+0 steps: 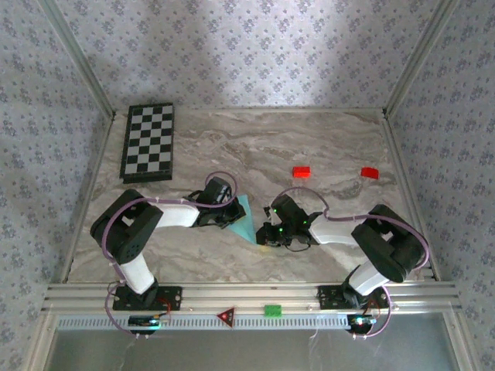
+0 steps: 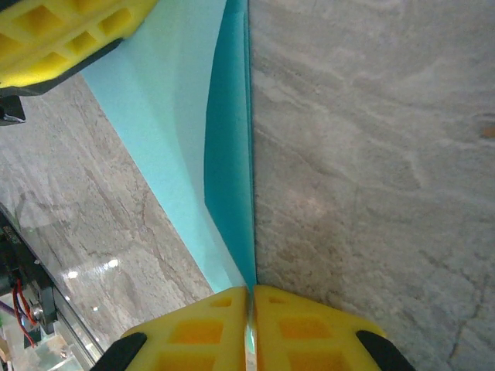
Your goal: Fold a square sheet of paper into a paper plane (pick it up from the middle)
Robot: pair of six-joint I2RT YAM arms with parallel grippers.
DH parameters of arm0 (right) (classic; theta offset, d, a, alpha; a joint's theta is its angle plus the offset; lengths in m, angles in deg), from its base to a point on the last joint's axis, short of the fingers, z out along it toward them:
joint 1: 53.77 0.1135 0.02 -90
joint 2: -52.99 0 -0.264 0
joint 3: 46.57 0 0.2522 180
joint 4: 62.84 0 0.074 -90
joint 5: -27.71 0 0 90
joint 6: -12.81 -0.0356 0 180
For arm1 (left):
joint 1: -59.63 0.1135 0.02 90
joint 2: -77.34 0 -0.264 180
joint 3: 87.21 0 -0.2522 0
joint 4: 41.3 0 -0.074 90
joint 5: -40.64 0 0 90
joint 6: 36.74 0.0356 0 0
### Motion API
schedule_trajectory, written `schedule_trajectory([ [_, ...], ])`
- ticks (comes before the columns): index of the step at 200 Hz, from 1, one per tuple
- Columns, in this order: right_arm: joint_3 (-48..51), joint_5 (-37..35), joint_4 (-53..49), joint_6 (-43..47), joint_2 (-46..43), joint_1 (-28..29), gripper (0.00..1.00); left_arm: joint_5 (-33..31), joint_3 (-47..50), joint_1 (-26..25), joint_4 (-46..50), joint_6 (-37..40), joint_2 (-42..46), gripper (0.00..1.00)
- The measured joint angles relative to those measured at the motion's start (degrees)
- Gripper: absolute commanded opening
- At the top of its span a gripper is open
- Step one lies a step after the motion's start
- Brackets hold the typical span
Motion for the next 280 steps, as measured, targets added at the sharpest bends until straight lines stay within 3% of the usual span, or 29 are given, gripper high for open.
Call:
schedule_trajectory([
  [55,0.11,-0.57,-1.81,0.00,-3.85,-0.48,0.26,0.00,0.04,0.00,-0.09,0.00,0.00,0.00],
  [68,0.11,-0.50,-1.84,0.07,-6.08,-1.51,0.22,0.00,0.04,0.00,-0.09,0.00,0.00,0.00],
  [89,-0.50,0.52,-1.38,0.81,-7.26,-2.64,0.07,0.00,0.04,0.00,-0.09,0.00,0.00,0.00],
  [108,-2.16,2.12,-0.85,0.96,-5.60,-2.58,0.01,0.00,0.04,0.00,-0.09,0.00,0.00,0.00],
  [203,-10.75,3.52,-2.34,2.43,7.96,0.02,0.00,0.00,0.04,0.00,-0.09,0.00,0.00,0.00],
  [280,-8.68,3.63,0.90,2.16,9.25,0.02,0.00,0.02,0.04,0.00,-0.07,0.00,0.02,0.00],
])
